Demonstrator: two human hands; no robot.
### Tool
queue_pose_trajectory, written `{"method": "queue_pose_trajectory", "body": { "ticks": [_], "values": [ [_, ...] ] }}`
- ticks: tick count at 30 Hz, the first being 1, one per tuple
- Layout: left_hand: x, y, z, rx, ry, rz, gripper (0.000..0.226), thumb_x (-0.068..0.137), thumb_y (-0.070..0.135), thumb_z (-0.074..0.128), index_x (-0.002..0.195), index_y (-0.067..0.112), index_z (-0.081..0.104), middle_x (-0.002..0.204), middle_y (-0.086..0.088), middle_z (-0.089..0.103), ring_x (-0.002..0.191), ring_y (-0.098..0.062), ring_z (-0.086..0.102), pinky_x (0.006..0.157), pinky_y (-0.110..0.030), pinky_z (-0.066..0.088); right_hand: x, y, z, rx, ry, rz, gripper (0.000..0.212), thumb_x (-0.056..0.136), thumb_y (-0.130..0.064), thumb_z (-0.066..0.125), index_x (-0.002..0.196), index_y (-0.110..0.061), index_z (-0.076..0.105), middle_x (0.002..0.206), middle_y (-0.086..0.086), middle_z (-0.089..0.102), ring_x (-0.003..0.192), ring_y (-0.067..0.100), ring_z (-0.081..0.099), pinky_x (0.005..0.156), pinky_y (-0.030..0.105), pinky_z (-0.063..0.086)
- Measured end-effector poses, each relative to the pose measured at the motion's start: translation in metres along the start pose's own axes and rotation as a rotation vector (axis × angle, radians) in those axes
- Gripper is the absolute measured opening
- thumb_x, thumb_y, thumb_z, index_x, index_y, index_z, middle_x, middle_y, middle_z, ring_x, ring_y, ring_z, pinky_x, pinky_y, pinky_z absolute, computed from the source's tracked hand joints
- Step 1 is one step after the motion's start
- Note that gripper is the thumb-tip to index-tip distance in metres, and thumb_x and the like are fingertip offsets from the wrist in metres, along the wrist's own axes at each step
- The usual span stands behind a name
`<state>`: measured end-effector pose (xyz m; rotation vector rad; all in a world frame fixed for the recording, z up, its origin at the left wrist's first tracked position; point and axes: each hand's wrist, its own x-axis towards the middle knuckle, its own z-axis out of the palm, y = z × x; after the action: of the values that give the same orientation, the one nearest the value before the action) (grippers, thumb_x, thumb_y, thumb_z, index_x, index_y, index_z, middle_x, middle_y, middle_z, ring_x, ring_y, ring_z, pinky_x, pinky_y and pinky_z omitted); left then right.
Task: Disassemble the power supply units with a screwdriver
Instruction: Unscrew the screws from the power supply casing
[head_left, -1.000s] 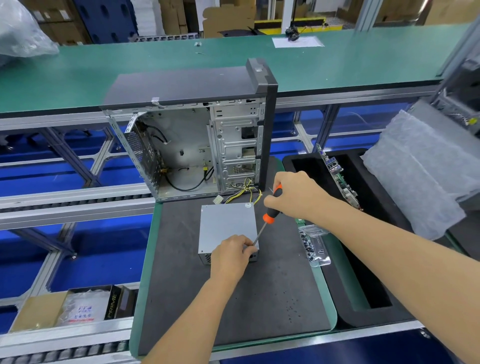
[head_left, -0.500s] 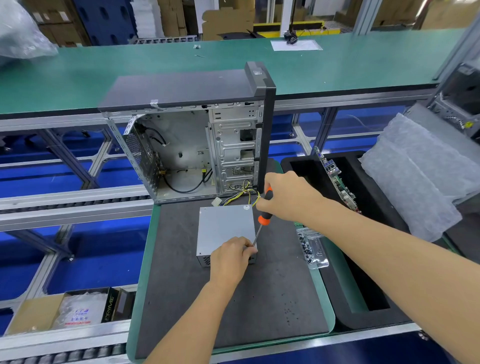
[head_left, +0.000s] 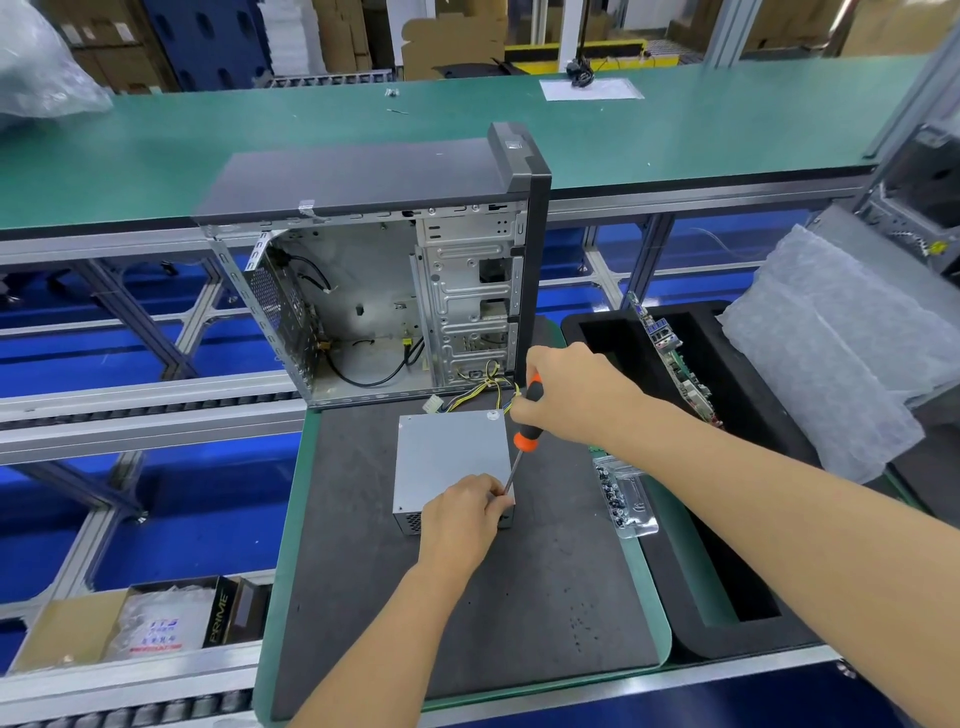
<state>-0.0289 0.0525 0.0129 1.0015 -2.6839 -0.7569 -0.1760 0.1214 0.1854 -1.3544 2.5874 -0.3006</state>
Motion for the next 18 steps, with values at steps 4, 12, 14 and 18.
{"method": "queue_pose_trajectory", "body": {
  "ticks": [4,12,14,18],
  "values": [
    [0.003,-0.001,-0.002,-0.059,-0.036,-0.052,0.018,0.093,0.04,0.066,0.089,0.023,0.067,0.084,0.013,0.064,0.082,-0.013,0.06,0.066,-0.027,0.043,-0.003,-0.008,-0.004,-0.136,-0.015,-0.133,0.042,0.087,-0.05,0.06,0.101,-0.011,0.05,0.074,0.002,0.045,0.068,0.025,0.05,0.058,0.035,0.046],
    [0.011,-0.003,-0.009,-0.077,-0.157,-0.106,0.021,0.088,0.045,0.07,0.078,0.03,0.059,0.065,0.015,0.053,0.069,-0.008,0.053,0.055,-0.024,0.036,-0.004,-0.042,-0.008,-0.427,-0.044,-0.372,0.043,0.098,-0.058,0.041,0.095,-0.017,0.033,0.067,-0.001,0.028,0.065,0.024,0.039,0.047,0.03,0.023],
    [0.011,-0.002,-0.009,-0.085,-0.169,-0.116,0.021,0.087,0.045,0.071,0.077,0.031,0.058,0.063,0.015,0.053,0.068,-0.009,0.052,0.055,-0.024,0.035,-0.003,-0.046,-0.005,-0.376,-0.083,-0.393,0.034,0.097,-0.044,0.051,0.097,-0.016,0.031,0.069,-0.001,0.029,0.057,0.02,0.035,0.047,0.03,0.025],
    [0.011,-0.004,-0.009,-0.083,-0.165,-0.118,0.021,0.085,0.046,0.072,0.076,0.035,0.057,0.064,0.018,0.054,0.069,-0.005,0.053,0.055,-0.022,0.034,-0.004,-0.04,-0.009,-0.146,-0.242,-0.395,0.032,0.089,-0.035,0.065,0.102,-0.021,0.04,0.091,0.002,0.051,0.079,0.026,0.055,0.061,0.036,0.046]
  ]
}}
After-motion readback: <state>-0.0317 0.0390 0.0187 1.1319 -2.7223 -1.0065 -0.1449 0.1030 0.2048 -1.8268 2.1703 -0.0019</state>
